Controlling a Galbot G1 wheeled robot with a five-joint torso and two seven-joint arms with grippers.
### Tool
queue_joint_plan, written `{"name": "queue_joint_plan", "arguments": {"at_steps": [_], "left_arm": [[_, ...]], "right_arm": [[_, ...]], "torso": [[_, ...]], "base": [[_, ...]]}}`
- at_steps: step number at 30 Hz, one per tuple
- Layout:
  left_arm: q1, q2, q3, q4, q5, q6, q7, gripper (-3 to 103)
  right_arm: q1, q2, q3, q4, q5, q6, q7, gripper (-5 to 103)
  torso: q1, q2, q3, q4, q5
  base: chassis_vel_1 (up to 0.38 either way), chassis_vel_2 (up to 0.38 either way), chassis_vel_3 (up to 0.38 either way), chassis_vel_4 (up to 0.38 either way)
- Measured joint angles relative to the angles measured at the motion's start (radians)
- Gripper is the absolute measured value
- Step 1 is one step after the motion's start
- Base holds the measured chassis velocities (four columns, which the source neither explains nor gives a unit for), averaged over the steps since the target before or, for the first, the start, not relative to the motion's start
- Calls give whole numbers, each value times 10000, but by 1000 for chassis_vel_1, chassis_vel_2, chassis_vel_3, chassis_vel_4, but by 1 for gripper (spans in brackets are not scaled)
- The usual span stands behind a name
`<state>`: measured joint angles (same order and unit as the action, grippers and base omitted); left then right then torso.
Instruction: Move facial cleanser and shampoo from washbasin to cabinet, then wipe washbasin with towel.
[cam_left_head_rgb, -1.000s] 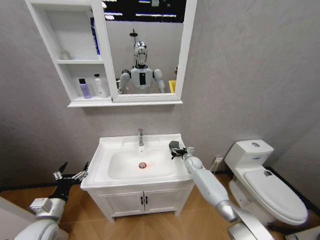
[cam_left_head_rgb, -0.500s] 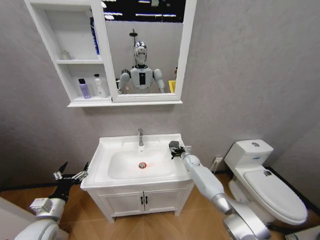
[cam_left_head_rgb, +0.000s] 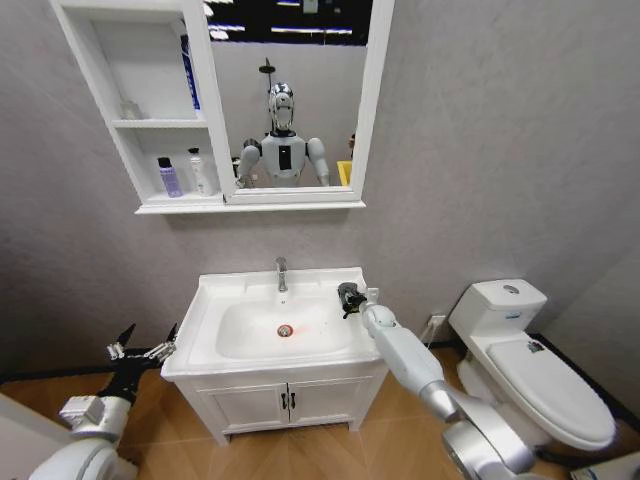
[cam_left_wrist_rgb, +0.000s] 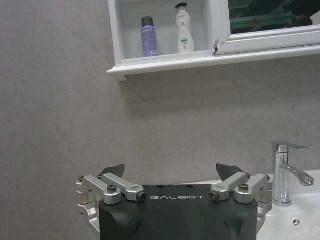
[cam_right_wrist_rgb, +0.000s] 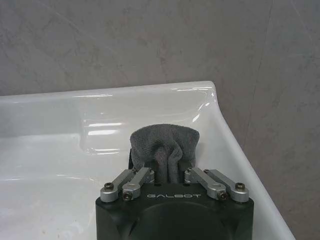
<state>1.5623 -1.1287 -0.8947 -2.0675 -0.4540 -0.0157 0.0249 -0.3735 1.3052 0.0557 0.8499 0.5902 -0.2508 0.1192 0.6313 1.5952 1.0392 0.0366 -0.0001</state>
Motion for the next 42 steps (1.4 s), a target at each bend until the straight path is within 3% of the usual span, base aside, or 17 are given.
{"name": "queue_joint_plan", "arguments": {"at_steps": [1,4,7,18,21,26,36,42], "left_arm": [[0,0,0,0,0,0,0,100],[0,0,0,0,0,0,0,100],[0,0,0,0,0,0,0,100],[-1,0,0,0,0,0,0,100],[-1,1,0,0,0,1,0,100],[-1,0,0,0,0,1,0,100],[-1,1,0,0,0,1,0,100],[-1,1,0,0,-1,0,0,100]], "right_arm": [[0,0,0,0,0,0,0,22],[-112,-3,37,57,-33,17,-2,6],[-158,-14,48,158,-33,22,-4,2],[-519,-118,4,1718,-180,56,136,2],[-714,-115,-206,2622,-111,-99,410,2],[-1179,-7,-771,3971,945,-921,1474,2],[-1398,124,-1172,2983,1321,-1232,2137,2],[-1280,438,-1171,2096,1642,-1262,2069,2]], "torso": [[0,0,0,0,0],[0,0,0,0,0],[0,0,0,-1,1],[1,-1,1,-1,2],[1,-1,1,0,0],[0,0,0,3,-1],[0,-1,1,-1,1],[-1,0,0,1,1]], "base": [[0,0,0,0],[0,0,0,0],[0,0,0,0],[0,0,0,0],[0,0,0,0],[0,0,0,0],[0,0,0,0],[0,0,0,0]]}}
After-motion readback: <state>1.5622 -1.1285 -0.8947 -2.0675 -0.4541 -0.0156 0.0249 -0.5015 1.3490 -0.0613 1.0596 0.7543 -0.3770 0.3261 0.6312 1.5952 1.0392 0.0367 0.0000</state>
